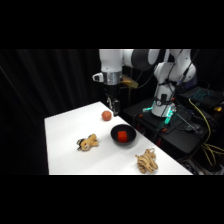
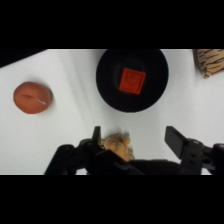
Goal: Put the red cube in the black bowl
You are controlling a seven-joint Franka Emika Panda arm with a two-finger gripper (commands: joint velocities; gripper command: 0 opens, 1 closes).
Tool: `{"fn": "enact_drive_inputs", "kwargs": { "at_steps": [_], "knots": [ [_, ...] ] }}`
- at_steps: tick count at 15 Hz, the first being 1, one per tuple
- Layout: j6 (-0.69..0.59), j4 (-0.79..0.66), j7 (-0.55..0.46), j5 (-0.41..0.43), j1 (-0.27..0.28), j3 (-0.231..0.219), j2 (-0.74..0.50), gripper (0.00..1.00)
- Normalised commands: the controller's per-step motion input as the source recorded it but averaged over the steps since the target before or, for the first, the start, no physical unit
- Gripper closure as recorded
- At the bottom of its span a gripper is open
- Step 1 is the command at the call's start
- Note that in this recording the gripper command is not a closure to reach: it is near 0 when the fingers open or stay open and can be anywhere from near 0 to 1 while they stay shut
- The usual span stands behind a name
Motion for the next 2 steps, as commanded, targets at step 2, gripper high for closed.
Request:
{"fn": "enact_drive_inputs", "kwargs": {
  "at_steps": [2],
  "knots": [
    [-0.23,0.09,-0.27,0.192,-0.082,0.065,-0.12,0.0]
  ]
}}
